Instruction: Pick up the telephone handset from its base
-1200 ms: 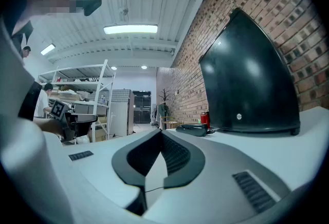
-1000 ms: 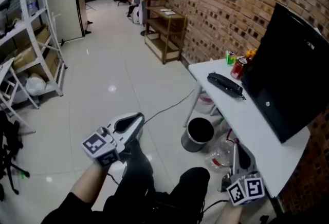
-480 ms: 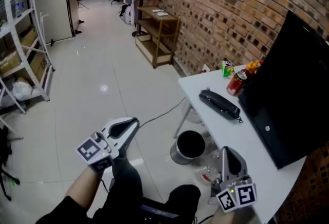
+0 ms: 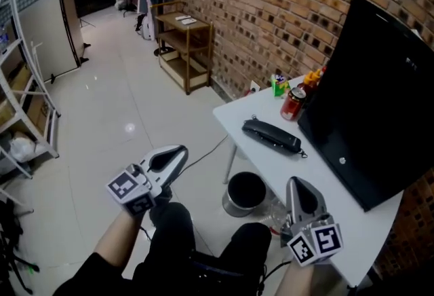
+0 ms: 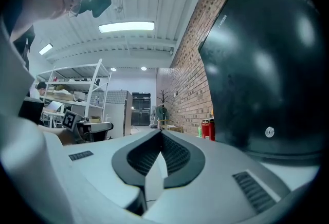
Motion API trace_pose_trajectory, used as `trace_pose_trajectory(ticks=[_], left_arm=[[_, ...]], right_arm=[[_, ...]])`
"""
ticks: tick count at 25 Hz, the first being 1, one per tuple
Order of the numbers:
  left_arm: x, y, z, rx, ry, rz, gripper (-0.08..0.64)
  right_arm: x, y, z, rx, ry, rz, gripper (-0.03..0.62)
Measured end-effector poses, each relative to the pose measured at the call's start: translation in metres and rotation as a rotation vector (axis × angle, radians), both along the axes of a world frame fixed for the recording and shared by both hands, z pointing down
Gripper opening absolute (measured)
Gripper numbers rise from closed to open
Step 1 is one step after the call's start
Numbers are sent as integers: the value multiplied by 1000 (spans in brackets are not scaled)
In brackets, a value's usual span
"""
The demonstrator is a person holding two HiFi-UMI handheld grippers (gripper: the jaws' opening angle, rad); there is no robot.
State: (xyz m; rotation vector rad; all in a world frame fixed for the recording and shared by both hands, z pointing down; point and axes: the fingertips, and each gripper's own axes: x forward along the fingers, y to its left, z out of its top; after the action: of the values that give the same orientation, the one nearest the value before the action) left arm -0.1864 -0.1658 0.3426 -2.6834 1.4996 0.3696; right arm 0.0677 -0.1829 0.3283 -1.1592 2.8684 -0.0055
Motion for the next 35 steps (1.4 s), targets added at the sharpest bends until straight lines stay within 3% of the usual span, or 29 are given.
trace_pose_trajectory(ticks=[3, 9, 15, 22, 25, 29, 31, 33, 34, 35], left_arm=[[7, -18, -3, 12, -52, 61, 37], [31, -67, -16, 25, -44, 142, 37], [77, -103, -19, 38, -146, 333, 37], [113, -135, -44, 104, -146, 511, 37], [130, -156, -37, 89, -252, 557, 37], [162, -165, -25, 32, -418, 695, 194], [174, -173, -19, 24, -491, 748, 199], [185, -178, -19, 18, -516, 813, 203], [190, -178, -18, 8, -521, 858, 256], [194, -177, -17, -5, -533, 903, 264]], right_arm=[[4, -9, -3, 14, 22, 28, 9], [16, -30, 0, -3, 63, 76, 9], [27, -50, 4, -21, 91, 133, 9], [44, -63, 6, -26, 97, 229, 9], [52, -68, 4, -30, 92, 268, 9], [55, -69, 5, -19, 109, 287, 9], [57, -68, 5, -14, 116, 297, 9], [60, -67, 6, -13, 118, 310, 9], [62, -66, 6, -14, 120, 315, 9], [63, -65, 7, -16, 123, 319, 9]])
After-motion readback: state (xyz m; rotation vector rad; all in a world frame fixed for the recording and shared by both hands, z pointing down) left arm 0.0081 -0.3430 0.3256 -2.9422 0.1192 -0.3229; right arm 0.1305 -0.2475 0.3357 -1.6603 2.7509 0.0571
